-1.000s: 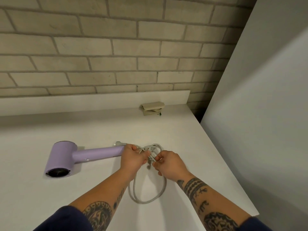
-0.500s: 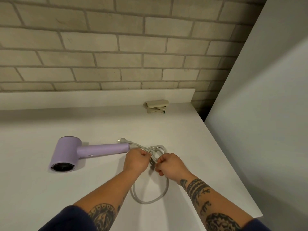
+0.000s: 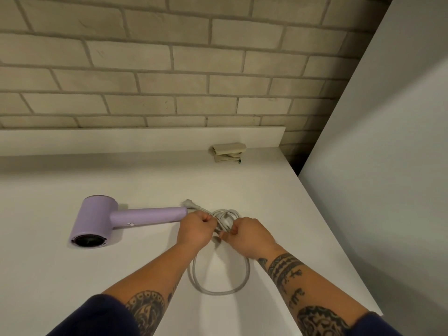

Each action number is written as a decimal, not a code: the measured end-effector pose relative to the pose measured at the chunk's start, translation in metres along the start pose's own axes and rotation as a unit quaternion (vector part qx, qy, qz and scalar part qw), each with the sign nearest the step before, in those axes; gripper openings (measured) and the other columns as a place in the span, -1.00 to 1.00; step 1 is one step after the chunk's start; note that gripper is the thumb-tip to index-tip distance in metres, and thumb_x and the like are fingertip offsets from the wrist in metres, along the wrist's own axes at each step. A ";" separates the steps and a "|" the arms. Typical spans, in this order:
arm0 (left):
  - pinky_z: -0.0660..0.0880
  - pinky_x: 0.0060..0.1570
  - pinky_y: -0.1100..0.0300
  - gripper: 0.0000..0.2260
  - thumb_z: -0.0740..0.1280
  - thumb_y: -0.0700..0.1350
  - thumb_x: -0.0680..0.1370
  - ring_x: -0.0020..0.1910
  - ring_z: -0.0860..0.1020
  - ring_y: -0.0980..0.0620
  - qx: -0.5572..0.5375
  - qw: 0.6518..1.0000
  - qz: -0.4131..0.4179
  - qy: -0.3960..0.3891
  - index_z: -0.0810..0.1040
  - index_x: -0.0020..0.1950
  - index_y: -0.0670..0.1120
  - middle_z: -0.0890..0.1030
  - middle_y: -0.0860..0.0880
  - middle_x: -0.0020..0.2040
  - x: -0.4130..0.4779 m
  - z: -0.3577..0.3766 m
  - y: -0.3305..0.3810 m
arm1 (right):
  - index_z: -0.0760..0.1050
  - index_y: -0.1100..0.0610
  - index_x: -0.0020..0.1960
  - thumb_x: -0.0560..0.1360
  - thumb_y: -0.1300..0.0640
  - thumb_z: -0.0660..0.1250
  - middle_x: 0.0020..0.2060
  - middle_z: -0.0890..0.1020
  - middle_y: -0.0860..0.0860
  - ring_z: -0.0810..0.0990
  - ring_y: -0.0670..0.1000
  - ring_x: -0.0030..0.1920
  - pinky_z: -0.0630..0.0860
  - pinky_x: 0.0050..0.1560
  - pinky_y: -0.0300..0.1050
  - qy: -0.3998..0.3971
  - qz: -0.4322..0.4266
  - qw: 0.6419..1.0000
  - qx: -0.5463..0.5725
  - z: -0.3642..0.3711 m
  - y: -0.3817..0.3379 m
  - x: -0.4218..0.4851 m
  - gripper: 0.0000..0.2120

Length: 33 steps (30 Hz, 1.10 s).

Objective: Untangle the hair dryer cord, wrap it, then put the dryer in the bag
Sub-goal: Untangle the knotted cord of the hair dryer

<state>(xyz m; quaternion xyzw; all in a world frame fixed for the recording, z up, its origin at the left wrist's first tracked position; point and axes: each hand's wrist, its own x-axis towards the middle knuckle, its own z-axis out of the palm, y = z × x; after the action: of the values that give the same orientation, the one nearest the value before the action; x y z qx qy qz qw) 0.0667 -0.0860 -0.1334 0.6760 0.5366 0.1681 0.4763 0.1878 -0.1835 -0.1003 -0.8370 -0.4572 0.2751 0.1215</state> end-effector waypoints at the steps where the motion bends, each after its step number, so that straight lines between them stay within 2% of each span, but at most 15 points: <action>1: 0.48 -0.27 0.16 -0.76 0.37 -0.09 0.56 -0.32 0.55 0.00 -0.005 1.000 -0.004 0.001 0.52 -0.31 -0.01 0.61 -0.01 -0.34 0.000 0.000 0.000 | 0.52 0.06 -0.12 0.53 -0.20 0.31 -0.10 0.66 0.04 0.62 0.06 -0.10 0.54 -0.09 -0.06 0.015 -0.009 0.999 -0.027 0.002 -0.003 0.001 -0.68; 3: 0.61 -0.16 0.04 -0.75 0.37 -0.07 0.56 -0.30 0.57 -0.03 -0.019 1.000 -0.011 0.001 0.51 -0.32 -0.05 0.62 -0.06 -0.33 0.002 -0.001 0.001 | 0.52 0.05 -0.09 0.56 -0.14 0.30 -0.08 0.64 0.04 0.60 0.07 -0.07 0.53 -0.08 -0.07 0.015 -0.027 0.999 -0.023 0.005 -0.005 0.001 -0.75; 6: 0.66 -0.07 -0.13 -0.72 0.36 -0.06 0.55 -0.31 0.56 -0.06 -0.045 0.999 -0.022 0.012 0.47 -0.35 -0.07 0.58 -0.14 -0.36 0.007 -0.004 -0.002 | 0.44 0.03 -0.23 0.55 -0.03 0.34 -0.26 0.57 -0.03 0.52 -0.02 -0.25 0.42 -0.20 -0.12 -0.024 -0.039 0.992 0.121 0.002 0.006 0.001 -0.77; 8: 0.66 -0.08 -0.13 -0.71 0.36 -0.06 0.56 -0.34 0.53 -0.05 -0.066 0.997 -0.034 0.021 0.44 -0.34 -0.07 0.55 -0.08 -0.38 0.009 -0.003 -0.001 | 0.42 0.05 -0.27 0.54 0.07 0.38 -0.33 0.53 0.00 0.46 -0.05 -0.34 0.39 -0.23 -0.15 -0.066 -0.030 0.967 0.244 -0.006 0.022 -0.003 -0.75; 10: 0.60 -0.20 0.00 -0.71 0.37 -0.07 0.58 -0.35 0.50 -0.03 -0.063 0.998 -0.022 0.014 0.45 -0.32 -0.07 0.54 -0.05 -0.37 0.008 0.000 0.003 | 0.43 0.05 -0.31 0.51 0.11 0.42 -0.35 0.53 0.03 0.45 -0.03 -0.35 0.38 -0.23 -0.16 -0.106 -0.026 0.949 0.297 -0.016 0.040 -0.006 -0.74; 13: 0.40 -0.31 0.17 -0.70 0.35 -0.06 0.61 -0.36 0.49 -0.02 -0.028 1.000 -0.008 0.008 0.48 -0.32 -0.09 0.55 -0.08 -0.35 0.005 0.008 0.005 | 0.45 0.05 -0.31 0.47 0.09 0.46 -0.38 0.52 -0.01 0.44 -0.03 -0.31 0.40 -0.22 -0.19 -0.132 -0.029 0.961 0.240 -0.027 0.054 -0.008 -0.75; 17: 0.42 -0.29 0.15 -0.71 0.35 -0.05 0.61 -0.34 0.53 -0.04 -0.025 1.000 -0.008 0.004 0.52 -0.29 -0.11 0.59 -0.12 -0.33 0.008 0.010 0.004 | 0.52 0.02 -0.20 0.45 -0.07 0.43 -0.25 0.58 -0.07 0.53 -0.05 -0.21 0.45 -0.17 -0.17 -0.156 -0.014 0.987 0.046 -0.030 0.047 -0.004 -0.81; 19: 0.42 -0.30 0.16 -0.71 0.36 -0.05 0.61 -0.35 0.52 -0.03 -0.025 1.000 -0.004 0.008 0.51 -0.29 -0.10 0.59 -0.11 -0.33 0.008 0.009 0.002 | 0.51 -0.01 -0.19 0.45 -0.14 0.40 -0.20 0.57 -0.09 0.53 -0.07 -0.20 0.45 -0.20 -0.16 -0.125 -0.019 0.992 -0.008 -0.027 0.036 -0.003 -0.78; 22: 0.41 -0.32 0.17 -0.74 0.35 -0.07 0.61 -0.34 0.51 -0.01 -0.007 1.000 0.010 0.009 0.53 -0.27 -0.11 0.59 -0.08 -0.33 0.006 0.010 0.002 | 0.38 -0.04 -0.30 0.49 -0.22 0.35 -0.31 0.50 -0.09 0.49 -0.05 -0.27 0.37 -0.31 -0.16 -0.035 -0.047 0.998 -0.024 -0.021 0.015 -0.003 -0.66; 24: 0.46 -0.33 0.11 -0.72 0.34 -0.08 0.61 -0.35 0.48 0.00 0.004 1.000 0.012 0.003 0.51 -0.29 -0.10 0.56 -0.06 -0.35 0.006 0.009 0.003 | 0.36 -0.02 -0.30 0.54 -0.19 0.31 -0.30 0.51 -0.05 0.55 0.04 -0.21 0.37 -0.31 -0.12 -0.006 -0.054 0.997 -0.049 -0.012 0.004 0.002 -0.65; 27: 0.50 -0.29 0.11 -0.73 0.33 -0.09 0.61 -0.34 0.52 -0.02 0.030 0.999 0.027 0.009 0.50 -0.29 -0.08 0.59 -0.06 -0.33 0.006 0.005 0.005 | 0.53 0.04 -0.08 0.59 -0.09 0.22 -0.14 0.60 0.00 0.62 0.09 -0.08 0.44 -0.20 -0.13 0.001 -0.039 0.998 -0.046 -0.003 -0.001 0.007 -0.77; 28: 0.48 -0.29 0.14 -0.76 0.34 -0.09 0.60 -0.33 0.54 -0.03 0.047 0.998 0.038 0.019 0.52 -0.26 -0.09 0.63 -0.09 -0.27 0.006 0.004 0.005 | 0.54 0.02 -0.05 0.59 -0.07 0.21 -0.11 0.60 0.00 0.61 0.09 -0.07 0.46 -0.18 -0.13 -0.001 -0.035 0.999 -0.036 -0.004 0.000 0.006 -0.79; 30: 0.49 -0.21 0.17 -0.79 0.35 -0.10 0.60 -0.27 0.57 -0.04 0.099 0.991 0.083 0.047 0.55 -0.21 -0.14 0.60 -0.11 -0.04 0.006 0.004 0.004 | 0.47 -0.03 -0.18 0.58 -0.06 0.19 -0.14 0.59 -0.02 0.57 0.06 -0.12 0.46 -0.18 -0.12 -0.008 -0.036 0.999 -0.002 -0.007 0.004 0.003 -0.79; 32: 0.49 -0.02 0.19 -0.82 0.35 -0.11 0.61 -0.10 0.57 -0.02 0.132 0.981 0.123 0.072 0.57 -0.16 -0.15 0.42 0.02 0.15 0.003 0.005 0.006 | 0.37 -0.04 -0.31 0.57 -0.02 0.19 -0.24 0.53 -0.04 0.51 0.03 -0.19 0.41 -0.22 -0.11 -0.017 -0.044 0.998 0.039 -0.010 0.008 0.000 -0.73; 33: 0.48 0.03 0.18 -0.83 0.34 -0.12 0.61 -0.03 0.55 0.01 0.131 0.979 0.136 0.077 0.57 -0.14 -0.16 0.37 0.06 0.17 0.003 0.005 0.007 | 0.34 -0.04 -0.34 0.57 0.00 0.19 -0.28 0.50 -0.05 0.48 0.02 -0.22 0.39 -0.23 -0.11 -0.020 -0.048 0.997 0.056 -0.011 0.010 0.000 -0.70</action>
<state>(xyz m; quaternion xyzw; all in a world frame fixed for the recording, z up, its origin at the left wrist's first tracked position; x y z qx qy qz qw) 0.0755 -0.0859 -0.1312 0.7843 0.4920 0.2114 0.3131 0.2011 -0.1887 -0.0962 -0.8003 -0.4829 0.3107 0.1726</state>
